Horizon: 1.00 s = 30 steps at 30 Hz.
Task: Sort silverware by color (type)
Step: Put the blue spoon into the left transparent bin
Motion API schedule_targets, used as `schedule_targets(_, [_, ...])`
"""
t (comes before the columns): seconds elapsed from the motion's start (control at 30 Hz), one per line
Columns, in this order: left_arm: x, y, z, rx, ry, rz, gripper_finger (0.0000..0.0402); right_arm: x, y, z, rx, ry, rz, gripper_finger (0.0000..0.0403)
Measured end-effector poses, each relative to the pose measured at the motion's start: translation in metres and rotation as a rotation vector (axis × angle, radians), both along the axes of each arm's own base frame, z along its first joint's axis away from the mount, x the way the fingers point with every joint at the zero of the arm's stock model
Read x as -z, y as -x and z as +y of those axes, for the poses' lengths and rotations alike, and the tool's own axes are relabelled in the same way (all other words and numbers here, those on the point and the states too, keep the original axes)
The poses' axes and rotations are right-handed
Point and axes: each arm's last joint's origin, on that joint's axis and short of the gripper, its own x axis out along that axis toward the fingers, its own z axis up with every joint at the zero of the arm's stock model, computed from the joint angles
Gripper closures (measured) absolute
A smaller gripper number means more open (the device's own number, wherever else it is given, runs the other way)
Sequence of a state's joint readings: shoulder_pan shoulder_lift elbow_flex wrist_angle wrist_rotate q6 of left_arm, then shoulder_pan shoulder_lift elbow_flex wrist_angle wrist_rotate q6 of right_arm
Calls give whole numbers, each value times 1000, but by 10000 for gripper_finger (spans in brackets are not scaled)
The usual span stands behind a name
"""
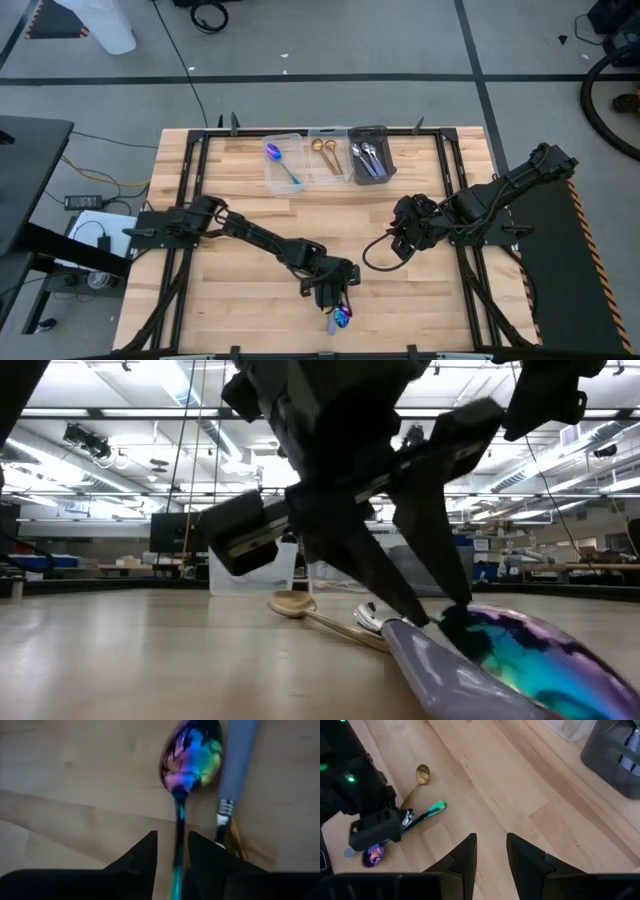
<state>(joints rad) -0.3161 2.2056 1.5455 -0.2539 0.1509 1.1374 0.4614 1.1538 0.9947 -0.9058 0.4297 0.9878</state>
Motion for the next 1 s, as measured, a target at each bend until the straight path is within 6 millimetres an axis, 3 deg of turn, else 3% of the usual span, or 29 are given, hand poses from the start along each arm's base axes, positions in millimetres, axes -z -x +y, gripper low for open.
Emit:
schedule_targets(0.2, [10, -2, -1, -3, 1, 5, 285, 0, -1, 0, 3, 2, -9, 286])
schedule_targets(0.63, [10, -2, 0, -10, -1, 6, 288, -1, -1, 0, 4, 11, -12, 286])
schedule_targets(1.0, [12, -1, 0, -7, -10, 25, 362, 0, -1, 0, 4, 11, -12, 286])
